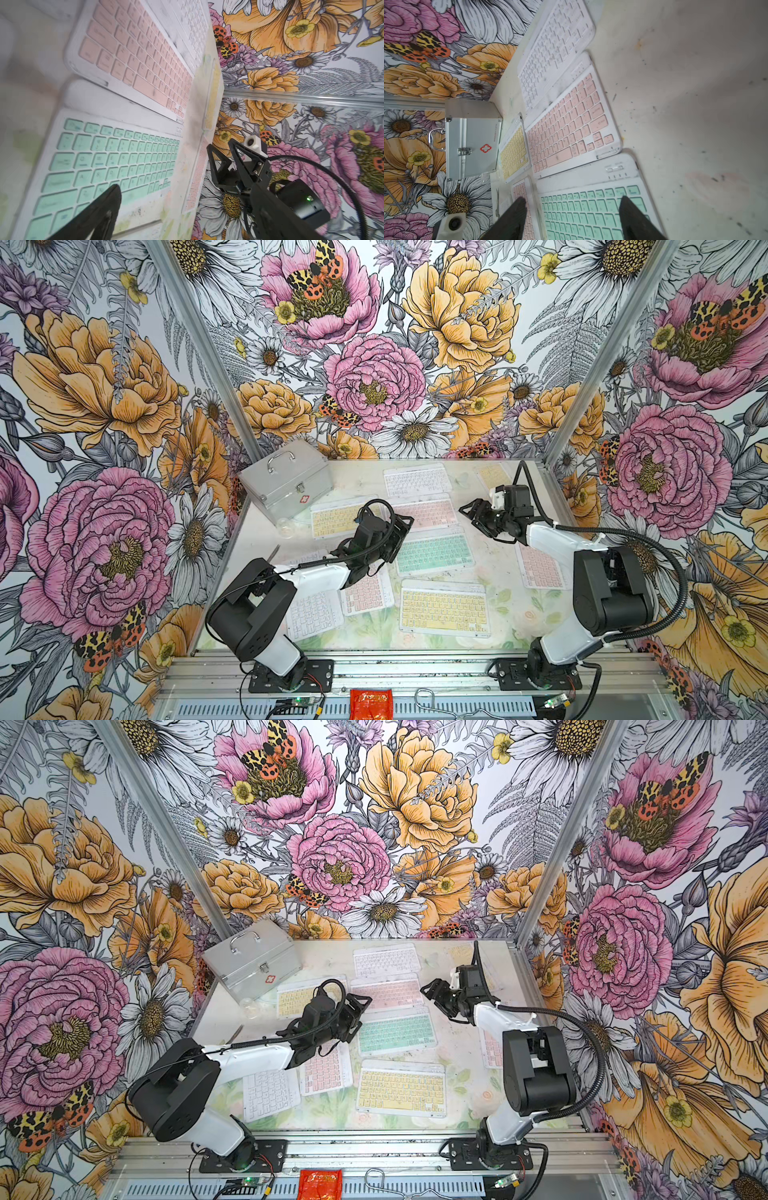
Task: Stack the numeric keypads
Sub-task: Pick up the numeric keypad from the center of the board.
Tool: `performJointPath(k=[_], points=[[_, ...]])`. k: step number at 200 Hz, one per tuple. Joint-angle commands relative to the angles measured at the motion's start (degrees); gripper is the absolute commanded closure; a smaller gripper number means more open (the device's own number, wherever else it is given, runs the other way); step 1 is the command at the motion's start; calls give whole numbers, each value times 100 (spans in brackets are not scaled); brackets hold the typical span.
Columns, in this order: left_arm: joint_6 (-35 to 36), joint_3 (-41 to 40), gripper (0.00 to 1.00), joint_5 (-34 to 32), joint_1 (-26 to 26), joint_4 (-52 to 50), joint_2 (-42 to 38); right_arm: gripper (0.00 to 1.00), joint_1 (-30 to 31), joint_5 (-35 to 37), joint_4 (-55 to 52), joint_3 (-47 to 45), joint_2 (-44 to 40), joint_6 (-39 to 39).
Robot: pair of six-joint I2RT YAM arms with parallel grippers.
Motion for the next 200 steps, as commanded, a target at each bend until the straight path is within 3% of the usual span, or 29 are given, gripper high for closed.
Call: performJointPath(k=[1, 45, 200], points=[[1007, 329, 1, 584, 125, -1042, 448, 20, -14, 136, -171, 95, 362, -433], [1234, 702, 1, 663, 136, -1224, 1022, 7, 29, 187, -188, 231, 717, -653], [1723, 949, 1, 623, 319, -1757, 1346, 5, 180, -316, 727, 440, 1353, -557]])
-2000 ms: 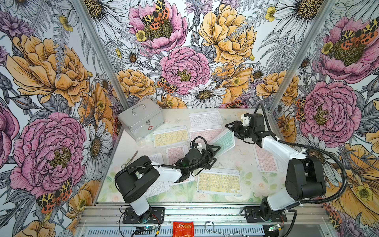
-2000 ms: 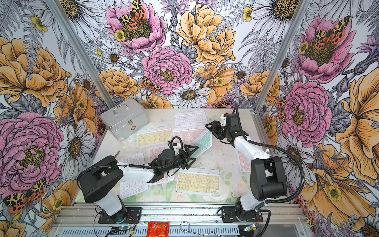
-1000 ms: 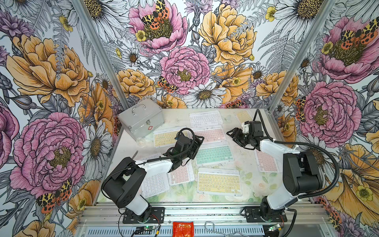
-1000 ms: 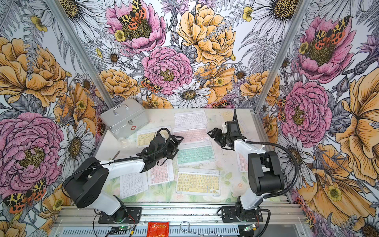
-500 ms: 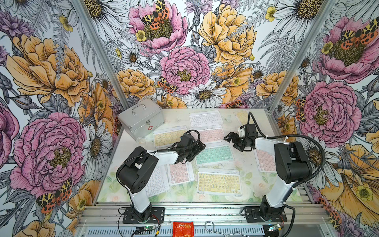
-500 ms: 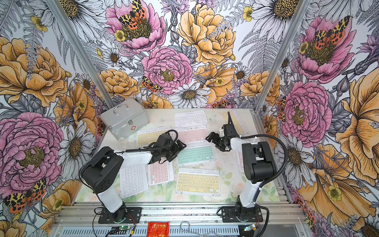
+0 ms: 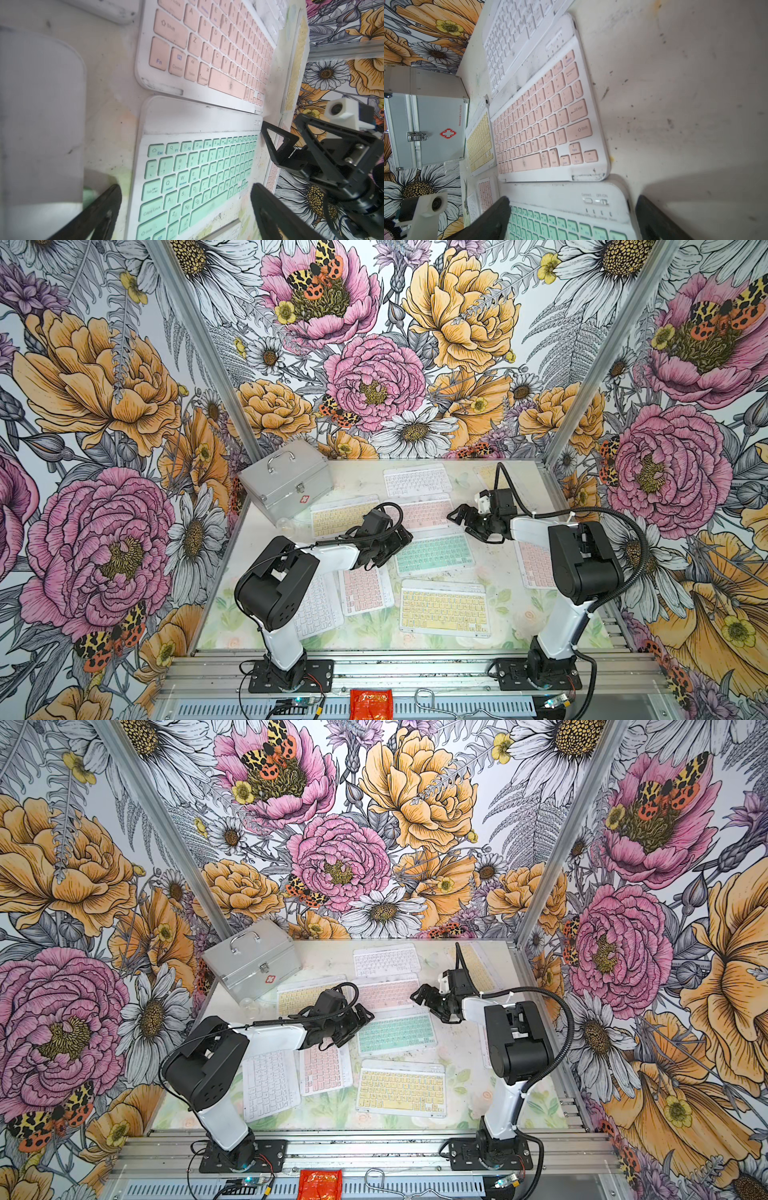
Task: Stack the numeric keypads
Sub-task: Pick up the numeric keypad from the center of the board.
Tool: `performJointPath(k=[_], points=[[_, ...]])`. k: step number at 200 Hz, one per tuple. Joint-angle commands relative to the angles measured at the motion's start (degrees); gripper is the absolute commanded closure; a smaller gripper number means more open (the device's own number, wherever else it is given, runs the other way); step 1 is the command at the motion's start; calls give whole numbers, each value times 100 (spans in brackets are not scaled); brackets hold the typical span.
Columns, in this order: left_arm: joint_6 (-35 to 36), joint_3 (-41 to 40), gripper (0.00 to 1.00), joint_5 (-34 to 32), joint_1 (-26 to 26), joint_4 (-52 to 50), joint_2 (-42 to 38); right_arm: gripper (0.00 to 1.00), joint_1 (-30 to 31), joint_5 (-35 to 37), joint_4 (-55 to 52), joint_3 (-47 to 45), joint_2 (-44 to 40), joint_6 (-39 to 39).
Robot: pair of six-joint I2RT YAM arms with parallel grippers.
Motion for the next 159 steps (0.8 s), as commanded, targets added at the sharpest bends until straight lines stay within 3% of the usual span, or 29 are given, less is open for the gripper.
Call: performJointPath(k=[1, 159], points=[[153, 153, 1, 12, 24, -279, 259, 5, 22, -153, 304, 21, 158, 66], [115, 362, 1, 218, 33, -61, 855, 5, 21, -1010, 1830, -954, -482, 536]])
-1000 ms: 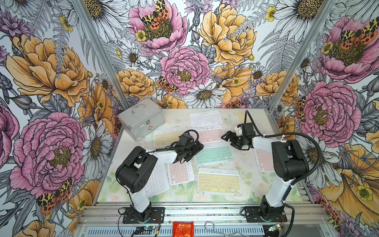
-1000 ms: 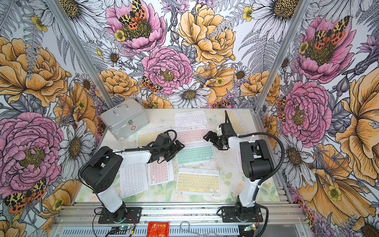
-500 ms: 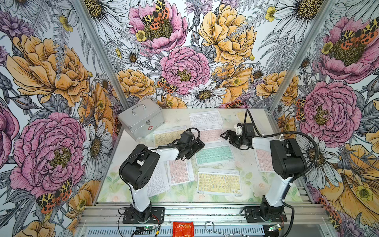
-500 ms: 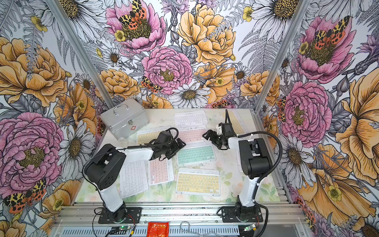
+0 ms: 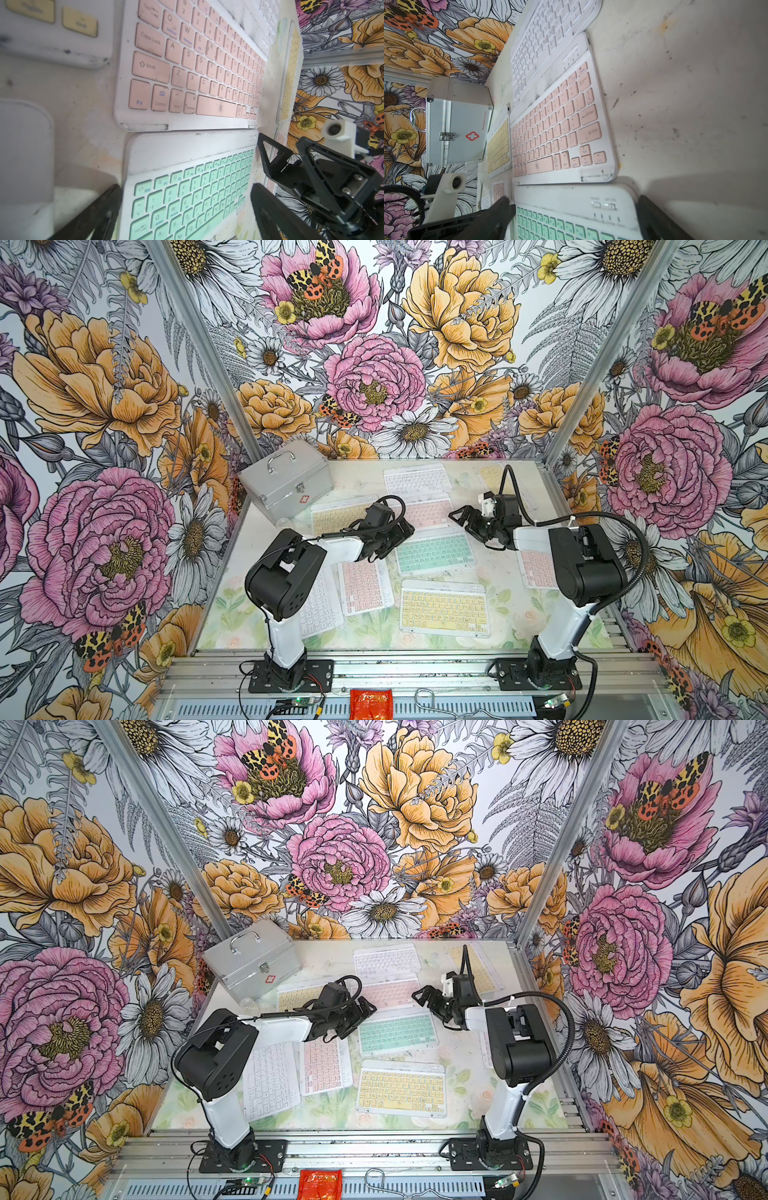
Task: Stack the numeric keypads
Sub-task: Pick up the numeric keypad from the center of the board.
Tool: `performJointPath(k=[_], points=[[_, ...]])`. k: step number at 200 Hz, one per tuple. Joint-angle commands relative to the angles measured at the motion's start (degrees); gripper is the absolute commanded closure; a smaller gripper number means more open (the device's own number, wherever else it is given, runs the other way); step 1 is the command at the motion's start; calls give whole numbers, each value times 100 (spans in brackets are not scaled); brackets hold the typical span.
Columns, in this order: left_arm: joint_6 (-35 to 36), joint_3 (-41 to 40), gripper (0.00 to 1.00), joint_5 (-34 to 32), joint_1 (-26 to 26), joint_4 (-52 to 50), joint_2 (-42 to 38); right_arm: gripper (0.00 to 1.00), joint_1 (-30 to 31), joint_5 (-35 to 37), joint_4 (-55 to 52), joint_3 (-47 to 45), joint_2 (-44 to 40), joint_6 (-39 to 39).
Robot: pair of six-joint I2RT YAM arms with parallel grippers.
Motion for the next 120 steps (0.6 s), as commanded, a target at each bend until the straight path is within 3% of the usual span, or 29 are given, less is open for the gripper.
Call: performJointPath(k=[1, 120], points=[[-2, -114, 1, 195, -46, -187, 392, 5, 131, -699, 336, -125, -293, 172], [-440, -75, 1, 625, -80, 440, 614, 5, 149, -1107, 302, -331, -1502, 509]])
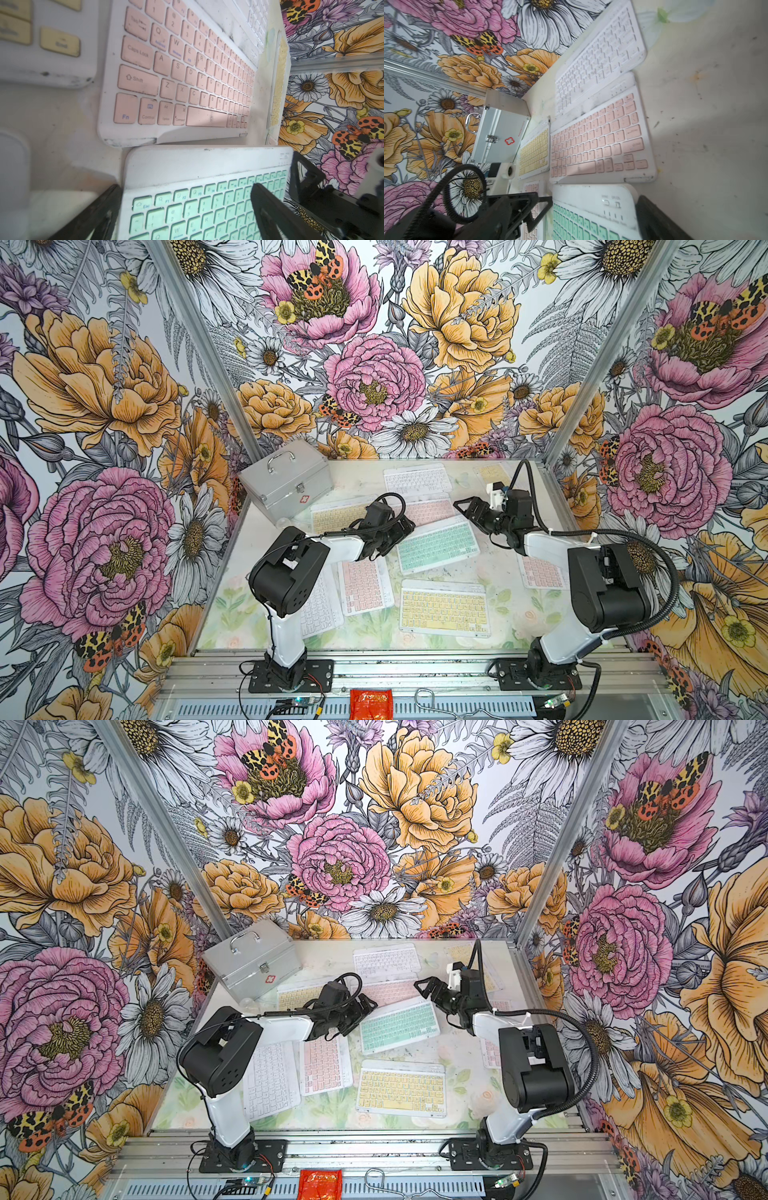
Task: Stack the numeric keypads
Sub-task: Pick up the numeric keypad from the center of the board.
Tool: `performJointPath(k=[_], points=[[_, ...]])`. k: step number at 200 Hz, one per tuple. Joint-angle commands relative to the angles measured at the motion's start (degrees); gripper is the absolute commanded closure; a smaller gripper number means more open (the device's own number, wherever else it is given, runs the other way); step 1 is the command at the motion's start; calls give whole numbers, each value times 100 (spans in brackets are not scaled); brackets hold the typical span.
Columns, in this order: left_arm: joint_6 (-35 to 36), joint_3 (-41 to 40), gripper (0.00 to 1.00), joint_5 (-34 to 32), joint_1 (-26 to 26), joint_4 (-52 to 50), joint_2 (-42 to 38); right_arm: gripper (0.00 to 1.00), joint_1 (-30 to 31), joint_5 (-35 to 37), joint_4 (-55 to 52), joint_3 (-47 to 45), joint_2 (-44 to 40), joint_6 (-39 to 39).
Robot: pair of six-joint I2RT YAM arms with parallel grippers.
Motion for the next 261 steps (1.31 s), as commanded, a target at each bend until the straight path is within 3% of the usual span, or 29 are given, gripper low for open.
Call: performJointPath(k=[1, 54, 94, 168, 261], points=[[-289, -98, 1, 551, -113, -62, 419, 5, 190, -832, -65, -29, -243, 166], [-456, -239, 1, 563, -137, 194, 449, 6, 490, -626, 643, -156, -312, 872], [-528, -324, 1, 557, -139, 297, 422, 7, 852, -1, 1173, -152, -149, 1587], [-660, -485, 1, 503, -175, 529, 368, 7, 977, 1085, 1833, -521, -146, 2531], [-762, -617, 1, 510, -221, 749, 412, 8, 1210, 1724, 2210, -690, -157, 3056]])
